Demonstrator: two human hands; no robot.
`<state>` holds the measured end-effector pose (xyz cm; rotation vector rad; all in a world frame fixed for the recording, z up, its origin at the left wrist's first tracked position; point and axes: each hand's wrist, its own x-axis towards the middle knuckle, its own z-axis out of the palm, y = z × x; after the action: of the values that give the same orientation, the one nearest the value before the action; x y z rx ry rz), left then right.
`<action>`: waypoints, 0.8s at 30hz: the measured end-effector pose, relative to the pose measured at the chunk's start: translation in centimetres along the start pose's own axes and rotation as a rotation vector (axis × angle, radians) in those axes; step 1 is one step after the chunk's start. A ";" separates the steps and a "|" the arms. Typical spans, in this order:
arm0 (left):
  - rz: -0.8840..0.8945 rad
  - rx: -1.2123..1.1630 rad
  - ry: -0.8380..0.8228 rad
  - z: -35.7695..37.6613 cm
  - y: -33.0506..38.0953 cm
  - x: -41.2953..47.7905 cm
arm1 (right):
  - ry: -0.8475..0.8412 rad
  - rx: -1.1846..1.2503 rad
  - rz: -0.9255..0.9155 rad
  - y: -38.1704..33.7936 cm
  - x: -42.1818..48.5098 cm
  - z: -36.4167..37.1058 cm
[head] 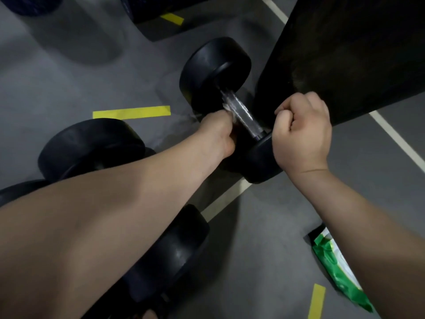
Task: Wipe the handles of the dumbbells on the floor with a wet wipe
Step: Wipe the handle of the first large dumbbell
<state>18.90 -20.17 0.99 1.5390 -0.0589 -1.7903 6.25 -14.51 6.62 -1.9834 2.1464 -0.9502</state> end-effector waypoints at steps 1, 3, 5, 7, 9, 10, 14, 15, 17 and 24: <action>-0.004 0.028 -0.015 -0.2 0.0 -0.2 | -0.002 -0.003 0.005 0.0 0.0 0.0; 0.017 0.141 -0.024 -0.8 0.1 -1.0 | 0.001 0.000 0.011 0.1 0.1 0.0; 0.047 0.280 -0.075 -1.3 0.0 -1.9 | 0.005 0.007 0.012 0.1 0.1 0.0; 0.104 0.478 -0.133 -1.2 -0.6 -2.6 | 0.009 0.005 0.010 0.1 0.1 0.0; 0.185 0.651 -0.139 -1.0 -0.9 -3.6 | 0.011 -0.008 0.006 0.0 0.0 0.0; 0.206 0.679 -0.127 -1.0 -1.0 -3.5 | 0.010 -0.012 0.005 0.0 0.0 0.0; 0.160 0.456 -0.029 -1.7 -0.7 -3.1 | -0.004 -0.008 0.010 -0.1 0.0 0.0; 0.148 0.354 -0.003 -1.7 -0.5 -2.9 | -0.005 -0.007 0.012 -0.1 0.0 -0.1; 0.108 0.169 0.004 -1.7 -0.3 -2.6 | -0.005 -0.011 0.013 -0.2 -0.1 -0.1; 0.085 0.464 -0.162 -1.1 -2.2 -4.0 | -0.008 -0.041 0.005 -0.4 -0.1 -0.2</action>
<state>18.63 -15.93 2.90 1.6663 -0.6484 -1.9162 6.52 -14.36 6.92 -1.9958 2.1824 -0.9039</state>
